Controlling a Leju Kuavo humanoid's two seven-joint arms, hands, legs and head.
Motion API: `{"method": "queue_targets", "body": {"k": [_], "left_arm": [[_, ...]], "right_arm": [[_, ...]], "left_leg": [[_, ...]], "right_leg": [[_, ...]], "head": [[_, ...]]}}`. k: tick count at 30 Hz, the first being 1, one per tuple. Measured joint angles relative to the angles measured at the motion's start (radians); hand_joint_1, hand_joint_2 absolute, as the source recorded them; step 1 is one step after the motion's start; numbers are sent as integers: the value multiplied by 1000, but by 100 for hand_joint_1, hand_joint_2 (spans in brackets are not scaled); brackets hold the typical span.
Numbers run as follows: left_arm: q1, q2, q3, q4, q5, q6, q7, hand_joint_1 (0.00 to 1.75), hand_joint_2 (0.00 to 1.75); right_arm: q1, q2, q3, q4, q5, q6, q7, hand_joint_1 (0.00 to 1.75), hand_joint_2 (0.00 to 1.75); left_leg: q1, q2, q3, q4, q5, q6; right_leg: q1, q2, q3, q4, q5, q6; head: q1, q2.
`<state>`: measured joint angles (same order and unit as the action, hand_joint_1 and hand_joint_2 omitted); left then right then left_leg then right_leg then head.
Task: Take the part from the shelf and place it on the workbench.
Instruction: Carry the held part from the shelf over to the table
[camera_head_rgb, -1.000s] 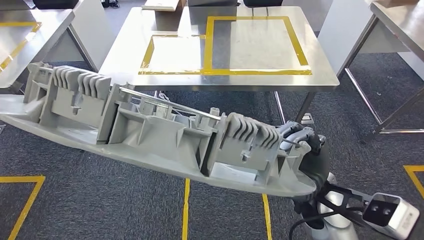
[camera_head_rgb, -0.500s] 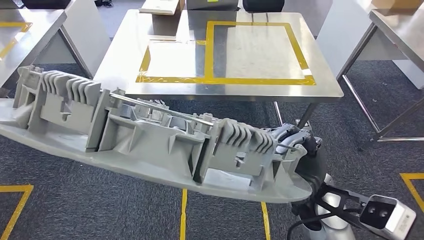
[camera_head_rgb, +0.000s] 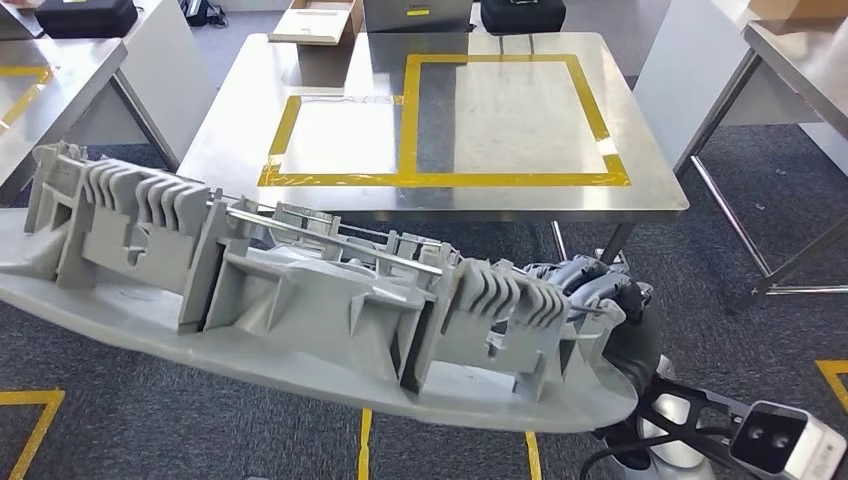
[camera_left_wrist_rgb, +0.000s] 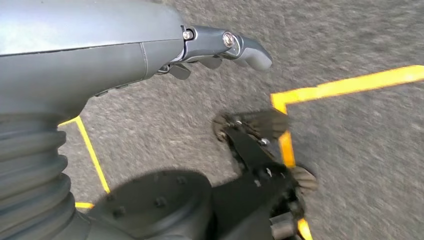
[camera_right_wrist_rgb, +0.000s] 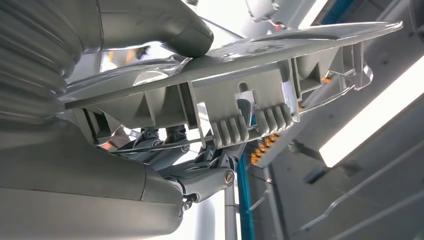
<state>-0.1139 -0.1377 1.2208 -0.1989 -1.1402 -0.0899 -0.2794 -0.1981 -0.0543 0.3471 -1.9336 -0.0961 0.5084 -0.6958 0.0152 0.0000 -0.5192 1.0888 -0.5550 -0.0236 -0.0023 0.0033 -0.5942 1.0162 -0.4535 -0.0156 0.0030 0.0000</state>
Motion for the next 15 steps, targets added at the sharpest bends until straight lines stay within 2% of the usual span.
{"method": "queue_targets", "body": {"k": [1,3,4,5,6,8,9,10,13,15], "left_arm": [[-1,0,0,0,0,-1,0,0,175],[-1,0,-1,0,0,-2,0,0,175],[0,0,-1,0,0,-2,0,0,175],[2,1,-2,0,0,-2,0,0,175],[3,2,-2,0,0,-2,0,0,175],[5,4,-2,0,0,-2,0,0,175],[6,5,-2,0,0,-2,0,0,175],[6,5,-2,0,0,-2,0,0,175],[8,4,-2,0,0,-2,-1,0,175],[8,2,-3,0,0,-2,-3,0,175]], "right_arm": [[0,0,0,-1,-1,0,-1,175,175],[0,1,0,-2,-1,0,-1,175,175],[2,1,0,-2,-1,0,0,175,175],[2,2,0,-2,-1,0,0,175,175],[3,2,0,-2,0,0,0,175,175],[3,3,0,-2,0,0,0,175,175],[2,3,0,-1,0,1,0,175,175],[1,3,0,-1,0,1,0,175,175],[-1,3,1,-1,-1,0,0,175,175],[-4,3,1,-1,-1,0,0,175,175]], "left_leg": [[1,0,-26,48,-22,-3],[1,0,-101,165,-70,-10],[1,0,-134,201,-79,-11],[1,0,-152,205,-68,-11],[1,0,-154,174,-35,-10],[1,0,-128,53,61,-5],[-1,0,-116,1,86,0],[-3,1,-107,-31,101,6],[-4,0,-96,-45,95,27],[-1,-2,-83,-49,88,40]], "right_leg": [[-1,0,9,-2,-5,-5],[0,1,21,-1,-18,-10],[0,2,28,-1,-25,-10],[1,4,37,-1,-33,-9],[1,5,48,-1,-41,-8],[1,6,73,0,-60,-3],[2,6,81,1,-69,2],[4,6,85,2,-78,7],[6,6,89,12,-89,25],[4,4,72,54,-102,35]], "head": [[-2,0],[-6,0],[-7,0],[-8,0],[-8,0],[-10,0],[-11,0],[-12,0],[-11,0],[-9,0]]}}
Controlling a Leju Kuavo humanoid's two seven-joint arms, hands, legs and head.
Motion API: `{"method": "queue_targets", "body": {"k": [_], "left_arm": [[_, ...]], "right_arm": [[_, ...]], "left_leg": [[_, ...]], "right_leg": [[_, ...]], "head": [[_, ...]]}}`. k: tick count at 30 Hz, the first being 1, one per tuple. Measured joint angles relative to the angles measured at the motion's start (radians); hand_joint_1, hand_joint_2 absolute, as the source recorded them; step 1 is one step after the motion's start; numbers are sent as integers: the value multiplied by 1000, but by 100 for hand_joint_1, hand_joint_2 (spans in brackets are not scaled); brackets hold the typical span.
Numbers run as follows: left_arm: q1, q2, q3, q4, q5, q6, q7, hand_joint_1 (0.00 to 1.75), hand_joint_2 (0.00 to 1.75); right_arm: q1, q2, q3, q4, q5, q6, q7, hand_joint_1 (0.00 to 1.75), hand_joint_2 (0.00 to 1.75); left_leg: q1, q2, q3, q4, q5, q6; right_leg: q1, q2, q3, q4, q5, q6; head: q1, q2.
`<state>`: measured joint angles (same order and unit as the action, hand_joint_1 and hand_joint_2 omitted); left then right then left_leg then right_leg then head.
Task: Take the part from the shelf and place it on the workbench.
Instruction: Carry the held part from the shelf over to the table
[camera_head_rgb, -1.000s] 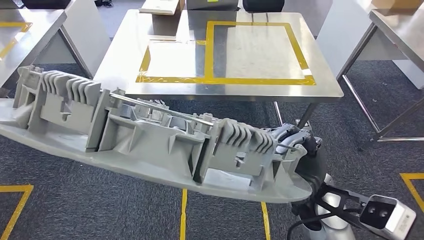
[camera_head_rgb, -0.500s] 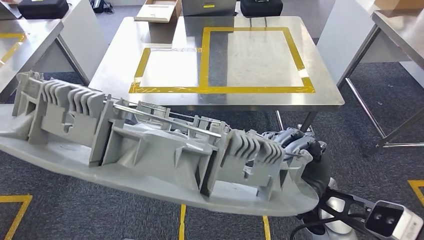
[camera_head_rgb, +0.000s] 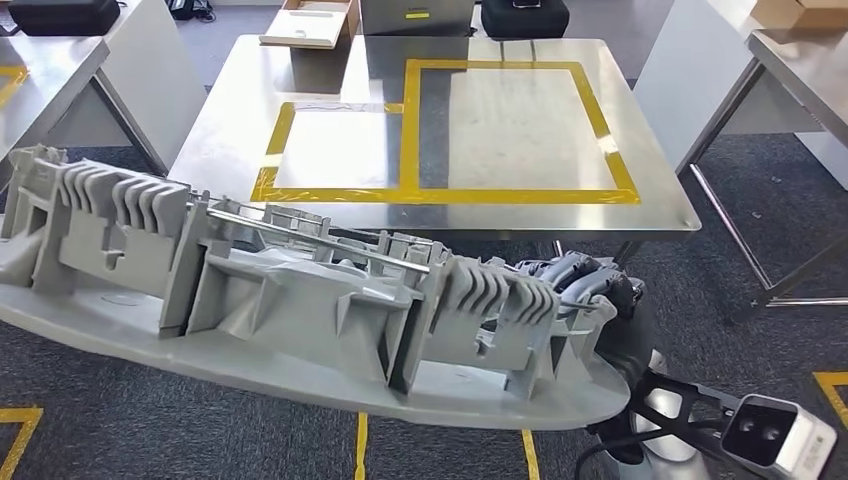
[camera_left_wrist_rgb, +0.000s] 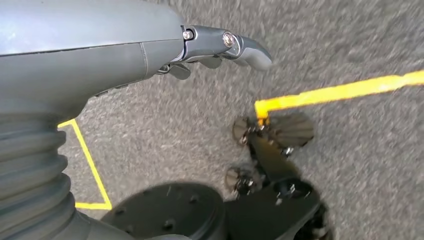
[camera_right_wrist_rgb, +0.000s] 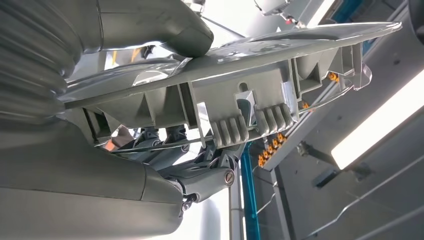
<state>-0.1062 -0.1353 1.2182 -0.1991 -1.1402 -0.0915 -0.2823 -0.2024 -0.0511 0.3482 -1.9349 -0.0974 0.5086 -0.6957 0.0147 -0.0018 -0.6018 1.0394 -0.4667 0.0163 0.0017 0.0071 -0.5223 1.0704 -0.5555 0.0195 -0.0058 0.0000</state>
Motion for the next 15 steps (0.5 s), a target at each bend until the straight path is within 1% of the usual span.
{"method": "queue_targets", "body": {"k": [1,3,4,5,6,7,8,9,10,11,12,13,14,15], "left_arm": [[-1,0,0,0,0,0,-1,0,175],[-2,0,0,-1,0,0,-2,0,175],[-1,0,0,-1,0,0,-2,0,175],[0,0,0,-1,0,0,-2,0,175],[0,0,0,0,0,0,-2,0,175],[0,-2,0,0,0,0,-2,0,175],[1,-3,0,0,0,0,-2,0,175],[0,-4,0,0,0,0,-2,0,175],[-1,-4,0,0,0,0,-2,0,175],[-1,-5,-1,0,0,0,-2,0,175],[-2,-4,-1,0,0,0,-2,0,175],[-2,-4,-1,0,0,0,-2,0,175],[-2,-4,-1,0,0,0,-2,0,175],[-3,-4,-1,0,0,0,-2,0,175]], "right_arm": [[-3,0,0,0,0,0,-1,175,175],[-5,0,0,0,-1,-1,-1,175,175],[-5,0,0,0,0,-1,-1,175,175],[-4,0,0,0,1,-2,0,175,175],[-4,0,0,0,2,-3,0,175,175],[-4,0,0,0,2,-3,0,175,175],[-5,0,0,0,3,-3,0,175,175],[-5,0,0,0,3,-4,0,175,175],[-5,0,1,0,4,-6,-1,175,175],[-5,0,1,0,4,-7,-1,175,175],[-5,0,2,0,5,-10,0,175,175],[-5,0,2,0,6,-12,0,175,175],[-5,0,2,-1,7,-15,1,175,175],[-7,0,2,-1,8,-17,1,175,175]], "left_leg": [[1,-1,7,-2,-4,4],[2,-1,16,-2,-16,8],[1,-1,22,-2,-23,8],[1,-1,31,-2,-30,7],[2,-2,42,-2,-38,5],[2,-3,54,-2,-47,3],[2,-3,65,-2,-56,1],[1,-4,74,-2,-64,-3],[0,-4,77,-3,-70,-8],[-1,-3,80,-4,-73,-15],[-2,-3,85,-4,-74,-21],[-2,-2,87,-4,-76,-27],[-2,-2,90,4,-79,-32],[-1,-1,82,26,-85,-35]], "right_leg": [[-2,-1,-29,49,-17,6],[-6,-2,-116,178,-62,15],[-7,-2,-156,226,-74,18],[-8,-2,-181,242,-66,19],[-8,-2,-188,221,-35,18],[-9,-3,-177,165,15,15],[-8,-4,-159,96,68,10],[-5,-6,-141,35,98,5],[-2,-7,-129,-8,115,-1],[1,-8,-125,-29,117,-7],[3,-7,-123,-35,109,-13],[1,-6,-116,-40,113,-20],[-1,-5,-105,-45,111,-27],[-3,-5,-94,-48,107,-34]], "head": [[2,0],[6,0],[8,0],[8,0],[9,0],[10,0],[11,0],[12,0],[13,0],[14,0],[14,0],[15,0],[14,0],[12,0]]}}
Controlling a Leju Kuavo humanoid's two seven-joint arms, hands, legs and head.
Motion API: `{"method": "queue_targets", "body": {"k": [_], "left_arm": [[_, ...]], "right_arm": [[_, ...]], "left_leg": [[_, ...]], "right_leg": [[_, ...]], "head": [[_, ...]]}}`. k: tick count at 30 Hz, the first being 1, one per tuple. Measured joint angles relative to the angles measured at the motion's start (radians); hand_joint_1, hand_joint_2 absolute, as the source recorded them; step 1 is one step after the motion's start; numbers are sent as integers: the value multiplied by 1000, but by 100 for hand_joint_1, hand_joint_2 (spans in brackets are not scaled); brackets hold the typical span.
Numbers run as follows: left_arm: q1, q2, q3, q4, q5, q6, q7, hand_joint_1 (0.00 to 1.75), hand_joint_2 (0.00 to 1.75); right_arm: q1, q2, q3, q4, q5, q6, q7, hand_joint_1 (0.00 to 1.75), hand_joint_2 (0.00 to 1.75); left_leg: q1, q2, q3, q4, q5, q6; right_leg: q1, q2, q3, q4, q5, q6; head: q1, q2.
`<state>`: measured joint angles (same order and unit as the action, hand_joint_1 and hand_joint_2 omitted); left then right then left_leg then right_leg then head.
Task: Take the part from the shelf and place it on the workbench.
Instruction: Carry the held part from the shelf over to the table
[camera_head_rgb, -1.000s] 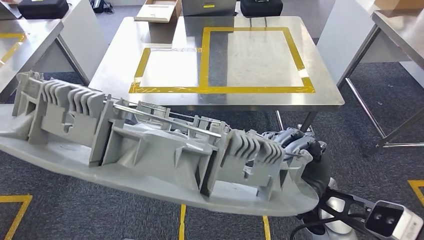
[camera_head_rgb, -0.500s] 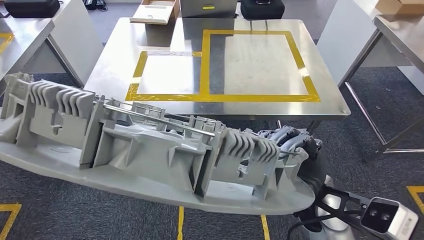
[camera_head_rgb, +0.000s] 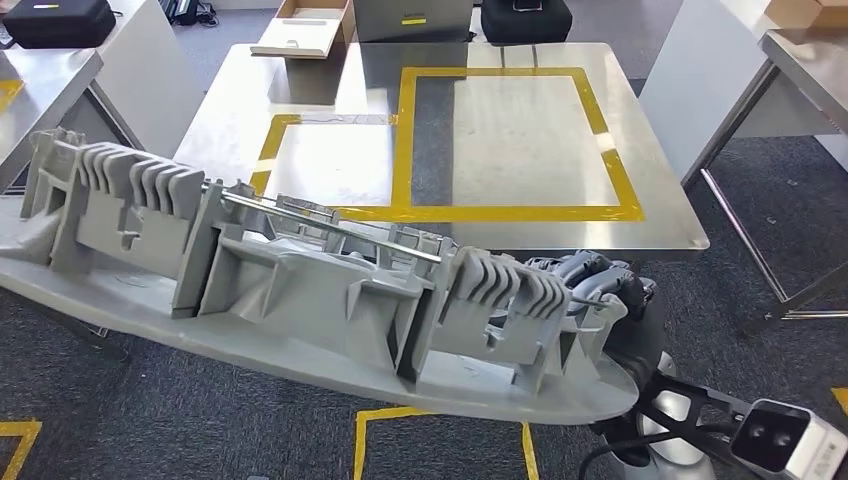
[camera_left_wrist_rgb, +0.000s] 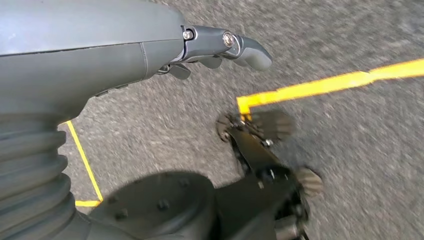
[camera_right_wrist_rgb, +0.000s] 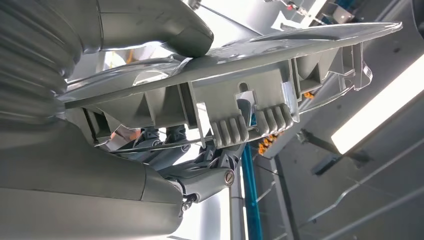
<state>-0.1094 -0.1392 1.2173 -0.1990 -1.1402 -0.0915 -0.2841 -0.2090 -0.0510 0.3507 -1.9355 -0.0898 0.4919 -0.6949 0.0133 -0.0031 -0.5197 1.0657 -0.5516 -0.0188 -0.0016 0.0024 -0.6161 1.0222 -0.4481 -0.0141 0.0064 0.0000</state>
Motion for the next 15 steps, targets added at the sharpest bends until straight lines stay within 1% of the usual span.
{"method": "queue_targets", "body": {"k": [1,2,3,4,5,6,7,8,9,10,11,12,14,15], "left_arm": [[-1,0,0,0,0,0,0,0,175],[-1,-1,0,0,0,0,0,0,175],[0,-1,0,0,0,0,0,0,175],[2,-1,0,0,0,0,0,0,175],[4,-1,0,0,0,0,1,0,175],[6,0,0,0,0,0,1,0,175],[6,0,0,0,0,0,1,0,175],[6,1,0,0,0,1,1,0,175],[6,1,0,0,0,1,1,0,175],[5,1,0,0,0,2,1,0,175],[5,1,0,0,0,3,1,0,175],[5,1,0,0,0,3,1,0,175],[6,-1,0,0,0,3,1,0,175],[5,-1,0,0,0,3,1,0,175]], "right_arm": [[-1,1,1,0,0,-1,-1,175,175],[-2,1,2,0,0,-1,-1,175,175],[-2,2,4,0,0,-1,-1,175,175],[0,3,5,0,0,-1,-1,175,175],[1,4,6,0,0,-1,-1,175,175],[2,5,6,1,0,-1,0,175,175],[2,5,6,1,0,-1,-1,175,175],[2,5,6,1,-1,-1,-1,175,175],[1,5,7,1,-2,-1,-1,175,175],[1,5,7,1,-3,0,-1,175,175],[0,6,7,1,-4,0,-1,175,175],[0,6,7,1,-4,1,-1,175,175],[1,6,8,0,-5,2,0,175,175],[-1,6,9,0,-5,3,0,175,175]], "left_leg": [[1,0,-21,41,-12,-3],[1,0,-53,98,-32,-5],[2,0,-95,161,-55,-7],[2,0,-133,212,-72,-10],[2,0,-159,236,-74,-11],[2,0,-169,225,-53,-11],[2,1,-162,181,-12,-10],[2,1,-144,114,40,-8],[1,1,-127,52,71,-5],[-1,1,-113,7,88,0],[-3,1,-105,-17,94,6],[-4,2,-104,-21,86,13],[-2,1,-94,-24,92,27],[0,1,-87,-26,90,33]], "right_leg": [[-2,0,11,-3,-4,-5],[-1,-1,19,-4,-11,-10],[-1,-1,25,-4,-17,-13],[0,0,32,-4,-23,-14],[0,2,40,-3,-31,-14],[1,4,49,-3,-38,-13],[0,5,61,-2,-46,-11],[0,5,72,-2,-55,-8],[1,5,81,-1,-63,-4],[2,5,85,0,-71,1],[3,5,88,1,-76,8],[5,5,90,4,-78,14],[5,4,93,12,-82,26],[4,4,85,33,-87,31]], "head": [[-2,0],[-4,0],[-7,0],[-8,0],[-8,0],[-9,0],[-10,0],[-11,0],[-12,0],[-13,0],[-13,0],[-13,0],[-12,0],[-11,0]]}}
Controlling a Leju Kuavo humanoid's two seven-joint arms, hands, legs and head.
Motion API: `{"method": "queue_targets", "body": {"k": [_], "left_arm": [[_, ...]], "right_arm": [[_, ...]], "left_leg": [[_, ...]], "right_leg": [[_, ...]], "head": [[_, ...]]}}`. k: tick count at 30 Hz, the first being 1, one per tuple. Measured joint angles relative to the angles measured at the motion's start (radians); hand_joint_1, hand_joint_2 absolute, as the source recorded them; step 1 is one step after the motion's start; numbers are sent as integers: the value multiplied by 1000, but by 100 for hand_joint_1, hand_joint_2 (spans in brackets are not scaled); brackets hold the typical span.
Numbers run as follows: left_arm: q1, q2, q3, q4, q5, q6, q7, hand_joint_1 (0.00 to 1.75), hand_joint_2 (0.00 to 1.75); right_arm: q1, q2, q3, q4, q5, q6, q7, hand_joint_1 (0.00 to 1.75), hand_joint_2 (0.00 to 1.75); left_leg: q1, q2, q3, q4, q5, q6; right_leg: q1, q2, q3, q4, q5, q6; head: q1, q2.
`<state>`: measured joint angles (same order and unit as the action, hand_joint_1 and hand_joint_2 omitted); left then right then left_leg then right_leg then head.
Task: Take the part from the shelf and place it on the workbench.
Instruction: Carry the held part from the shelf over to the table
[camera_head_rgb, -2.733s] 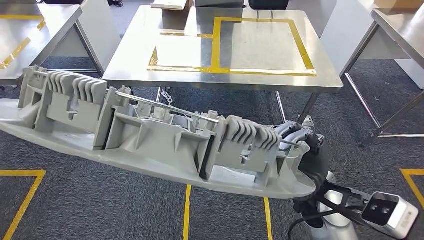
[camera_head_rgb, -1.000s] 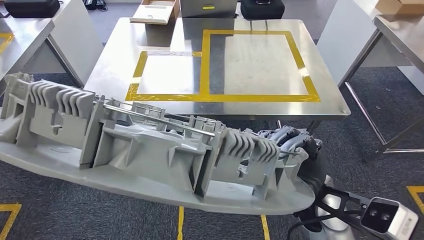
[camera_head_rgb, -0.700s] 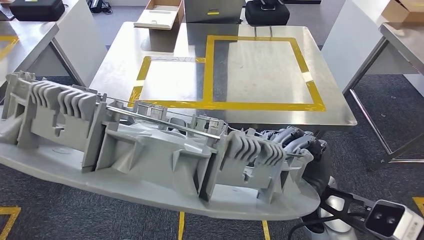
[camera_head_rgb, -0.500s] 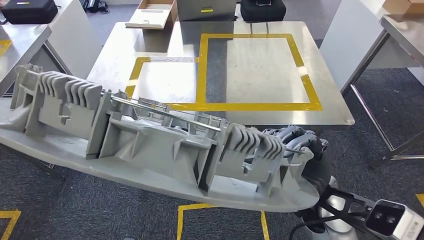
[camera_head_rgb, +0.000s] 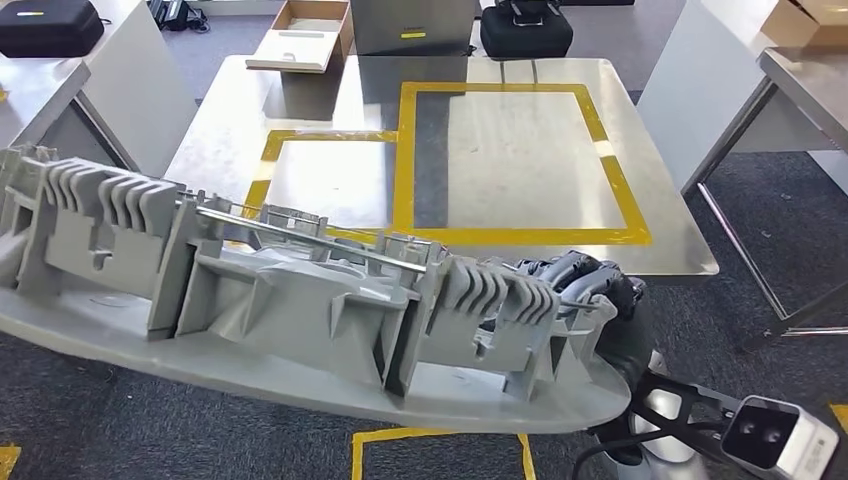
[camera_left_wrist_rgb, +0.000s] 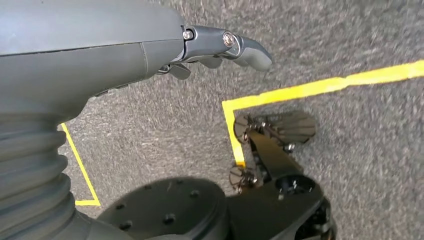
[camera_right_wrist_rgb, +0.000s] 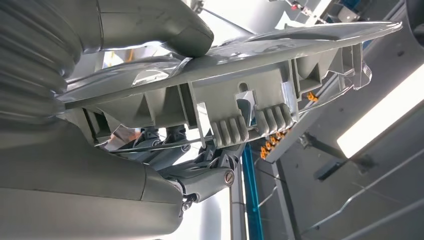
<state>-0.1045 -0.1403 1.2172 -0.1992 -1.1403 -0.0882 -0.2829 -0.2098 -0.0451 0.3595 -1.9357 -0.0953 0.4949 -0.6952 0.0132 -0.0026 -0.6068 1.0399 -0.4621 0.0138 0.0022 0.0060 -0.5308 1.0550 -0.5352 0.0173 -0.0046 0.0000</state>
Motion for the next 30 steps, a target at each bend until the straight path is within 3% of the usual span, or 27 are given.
{"method": "queue_targets", "body": {"k": [2,4,5,6,7,9,10,13,16,20,21,22,24,25,27,30], "left_arm": [[-2,0,0,-1,0,0,0,0,175],[-3,1,0,-1,0,0,0,0,175],[-2,1,0,-1,0,0,0,0,175],[-2,1,0,-1,0,0,0,0,175],[-2,0,0,-1,0,0,0,0,175],[-2,-2,0,-1,0,0,1,0,175],[-3,-3,0,-1,0,0,1,0,175],[-5,-4,0,-1,-1,0,3,0,175],[-5,-4,-1,-1,-2,0,3,0,175],[-3,-4,-1,-1,-2,0,4,0,175],[-1,-3,-1,-1,-2,0,4,0,175],[0,-2,-1,-1,-2,0,5,0,175],[1,0,-1,-1,-2,0,5,0,175],[1,1,-1,-1,-2,0,5,0,175],[1,1,-1,-1,-2,0,5,0,175],[4,0,-1,-1,-2,0,5,0,175]], "right_arm": [[-3,0,1,-1,-1,1,-1,175,175],[-3,0,1,-1,-2,0,-1,175,175],[-1,0,1,-1,-2,-1,-1,175,175],[0,0,1,-1,-2,-1,0,175,175],[1,0,1,-1,-3,0,0,175,175],[2,0,0,-2,-5,1,-1,175,175],[2,0,0,-2,-7,3,-1,175,175],[4,1,-3,-2,-8,12,-1,175,175],[6,3,-5,-3,-8,20,0,175,175],[9,10,-6,-2,-6,29,-1,175,175],[11,10,-6,-2,-5,30,-1,175,175],[13,11,-6,-2,-4,31,-1,175,175],[14,12,-7,-2,-3,31,-1,175,175],[15,14,-7,-2,-2,31,-1,175,175],[16,17,-7,-2,-2,31,-1,175,175],[19,20,-8,-3,0,34,0,175,175]], "left_leg": [[2,-1,12,-3,-6,9],[2,-1,18,-3,-16,12],[2,-1,23,-3,-22,12],[2,-2,30,-3,-28,10],[2,-2,39,-3,-35,9],[2,-3,59,-3,-49,4],[1,-3,64,-3,-55,0],[-1,-2,72,0,-60,-21],[0,-1,64,45,-79,-37],[1,-1,-70,256,-162,-46],[1,-1,-89,268,-156,-47],[1,0,-90,242,-128,-47],[1,0,-55,116,-36,-45],[0,1,-37,58,-12,-41],[-2,1,-19,6,2,-27],[0,0,-4,2,2,-6]], "right_leg": [[-4,-2,-53,92,-30,12],[-6,-2,-137,212,-73,20],[-7,-2,-168,245,-80,21],[-7,-2,-183,244,-66,21],[-7,-2,-180,207,-30,18],[-4,-4,-138,77,62,5],[0,-5,-120,25,77,-2],[7,-6,-102,-26,73,-19],[0,-6,-72,-36,79,-38],[-1,-4,-46,-37,59,-49],[-1,-3,-38,-37,53,-48],[-2,-1,-29,-37,46,-46],[-3,-1,-7,-36,29,-40],[-2,0,1,-34,21,-35],[1,0,6,-29,9,-23],[2,-1,9,-12,0,-8]], "head": [[4,0],[6,0],[7,0],[8,0],[9,0],[11,0],[12,0],[15,0],[11,0],[3,0],[2,0],[2,0],[0,0],[-1,0],[-3,0],[-2,0]]}}
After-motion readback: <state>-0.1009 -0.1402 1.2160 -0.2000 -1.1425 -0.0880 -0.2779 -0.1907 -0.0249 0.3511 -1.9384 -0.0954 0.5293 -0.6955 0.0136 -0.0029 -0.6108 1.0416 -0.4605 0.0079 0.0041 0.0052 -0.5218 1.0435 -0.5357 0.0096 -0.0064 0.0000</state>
